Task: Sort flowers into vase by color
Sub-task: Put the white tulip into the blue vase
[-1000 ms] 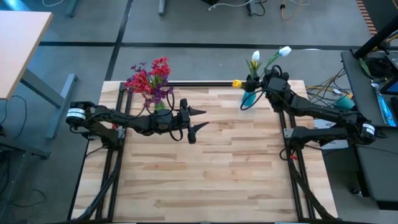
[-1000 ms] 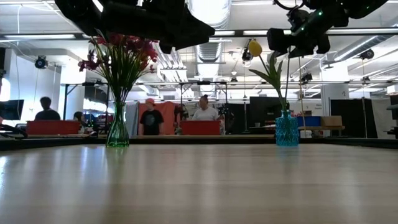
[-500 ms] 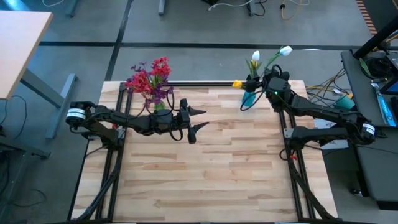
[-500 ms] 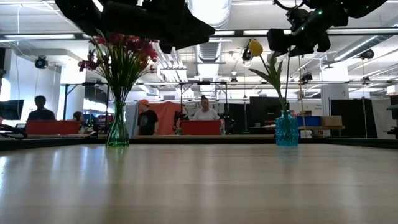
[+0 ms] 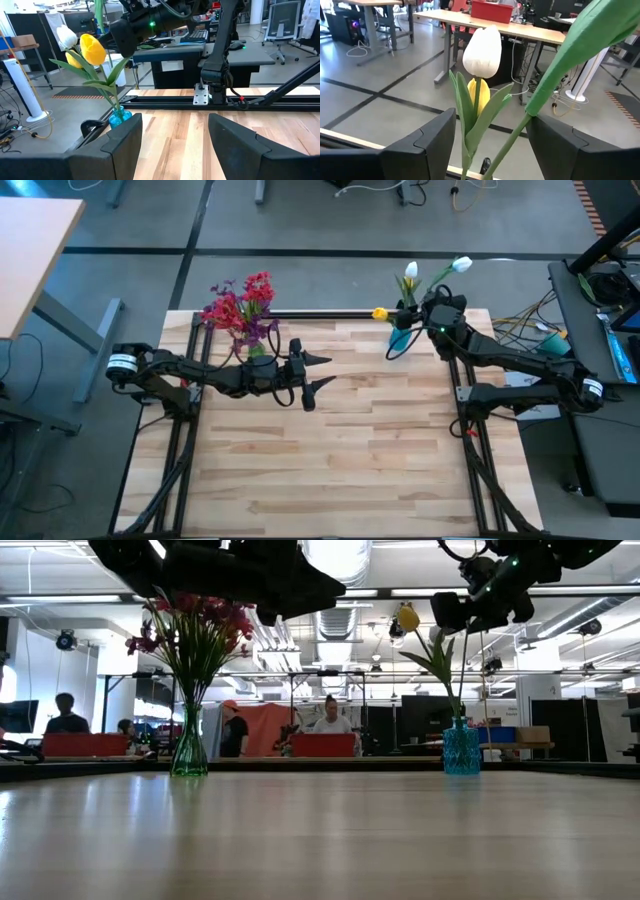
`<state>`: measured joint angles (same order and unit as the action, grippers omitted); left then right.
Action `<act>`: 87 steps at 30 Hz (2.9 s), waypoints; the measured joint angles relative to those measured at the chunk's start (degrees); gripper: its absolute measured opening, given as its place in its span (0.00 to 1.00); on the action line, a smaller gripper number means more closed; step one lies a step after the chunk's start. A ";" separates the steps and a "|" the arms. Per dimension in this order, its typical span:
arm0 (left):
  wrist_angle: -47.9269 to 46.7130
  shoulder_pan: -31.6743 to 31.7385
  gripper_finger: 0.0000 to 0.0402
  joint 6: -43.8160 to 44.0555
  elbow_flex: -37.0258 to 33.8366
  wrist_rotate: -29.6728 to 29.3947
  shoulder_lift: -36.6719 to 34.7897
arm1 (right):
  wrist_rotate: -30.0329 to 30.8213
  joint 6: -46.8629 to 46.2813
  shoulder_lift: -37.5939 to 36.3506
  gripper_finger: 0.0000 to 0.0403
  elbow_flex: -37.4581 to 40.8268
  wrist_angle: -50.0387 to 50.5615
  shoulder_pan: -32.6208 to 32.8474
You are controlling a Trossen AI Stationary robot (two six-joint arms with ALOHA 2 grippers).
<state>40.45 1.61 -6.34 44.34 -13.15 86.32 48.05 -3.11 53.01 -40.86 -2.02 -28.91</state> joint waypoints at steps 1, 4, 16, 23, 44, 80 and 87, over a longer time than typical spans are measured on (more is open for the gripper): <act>0.00 0.00 0.53 0.01 0.00 0.00 0.00 | 0.01 0.39 0.00 0.57 0.00 -0.04 0.00; 0.00 0.00 0.53 -0.01 0.00 0.00 0.00 | -0.02 0.87 0.02 0.55 -0.39 0.09 0.00; -0.06 0.00 0.53 -0.01 0.00 0.00 0.00 | -0.48 0.80 0.02 0.31 -2.58 2.15 0.00; -0.37 0.00 0.53 -0.29 0.00 0.00 0.00 | -0.52 4.06 0.02 0.08 -3.46 2.25 0.15; -1.55 0.00 0.53 -0.70 0.00 -2.58 0.02 | -0.02 6.01 0.02 0.03 -10.64 6.04 3.53; -1.66 0.00 0.53 -0.69 0.00 -2.58 0.02 | 1.49 6.82 3.78 0.03 -7.63 -0.02 2.99; -1.68 -0.01 0.53 -0.69 0.00 -2.57 0.02 | 1.49 5.18 3.67 0.03 -7.63 -0.01 2.99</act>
<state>38.76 1.60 -7.03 44.34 -15.72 86.35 49.54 2.07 56.69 -48.49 -2.03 -25.91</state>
